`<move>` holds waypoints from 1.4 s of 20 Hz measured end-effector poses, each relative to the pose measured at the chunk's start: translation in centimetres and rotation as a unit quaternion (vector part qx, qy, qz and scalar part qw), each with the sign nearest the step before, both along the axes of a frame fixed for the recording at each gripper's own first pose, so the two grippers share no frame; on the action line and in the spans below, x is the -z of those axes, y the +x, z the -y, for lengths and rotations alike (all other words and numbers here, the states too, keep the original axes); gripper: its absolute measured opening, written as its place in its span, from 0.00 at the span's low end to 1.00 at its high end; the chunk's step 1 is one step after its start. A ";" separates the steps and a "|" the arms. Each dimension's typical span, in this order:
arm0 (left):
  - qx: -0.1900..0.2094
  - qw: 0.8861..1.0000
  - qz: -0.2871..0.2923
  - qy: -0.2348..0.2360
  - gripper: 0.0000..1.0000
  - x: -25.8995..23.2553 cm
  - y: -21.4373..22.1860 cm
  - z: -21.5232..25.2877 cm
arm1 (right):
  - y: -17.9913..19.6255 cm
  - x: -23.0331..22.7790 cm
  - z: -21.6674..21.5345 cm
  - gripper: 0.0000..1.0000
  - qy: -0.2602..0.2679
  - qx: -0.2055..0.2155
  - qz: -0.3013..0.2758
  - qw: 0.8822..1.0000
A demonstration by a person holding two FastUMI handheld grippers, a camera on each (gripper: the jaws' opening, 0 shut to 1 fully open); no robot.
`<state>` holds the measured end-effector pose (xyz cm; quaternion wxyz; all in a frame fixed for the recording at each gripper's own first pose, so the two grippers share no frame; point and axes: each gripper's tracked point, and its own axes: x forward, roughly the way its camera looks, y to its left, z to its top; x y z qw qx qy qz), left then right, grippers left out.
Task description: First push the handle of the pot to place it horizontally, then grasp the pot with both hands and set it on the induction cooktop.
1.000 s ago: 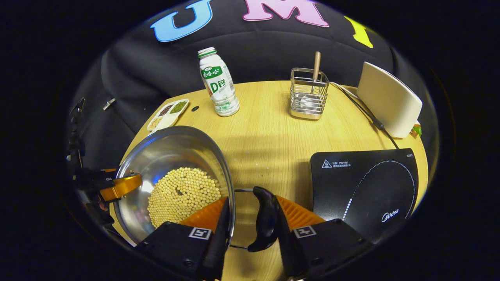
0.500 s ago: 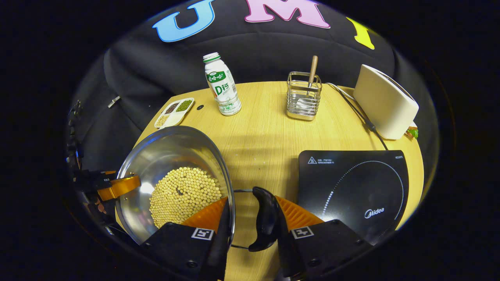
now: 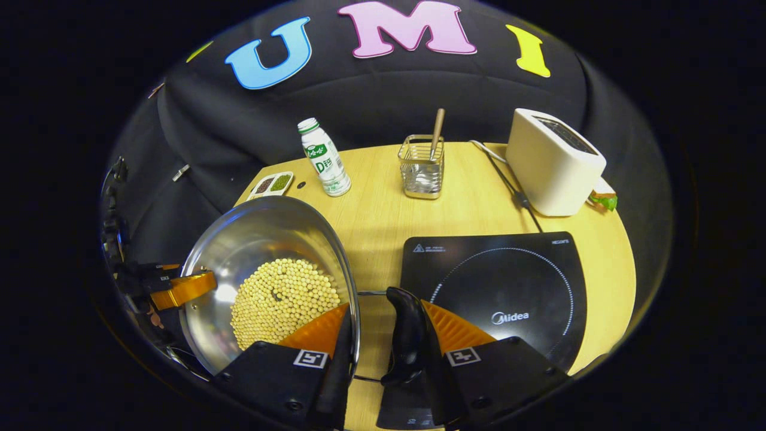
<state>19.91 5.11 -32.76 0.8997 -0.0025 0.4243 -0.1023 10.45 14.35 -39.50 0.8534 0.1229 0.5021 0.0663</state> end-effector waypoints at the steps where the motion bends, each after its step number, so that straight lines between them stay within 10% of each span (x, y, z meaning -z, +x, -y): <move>1: 0.001 1.000 0.001 -0.001 0.61 -0.4 -0.1 0.6 | -0.2 -0.3 0.6 0.57 0.000 0.002 0.002 1.000; 28: 0.064 0.998 -0.011 -0.023 0.61 -0.8 0.9 25.7 | -2.4 2.6 25.5 0.57 -0.024 0.049 -0.017 0.998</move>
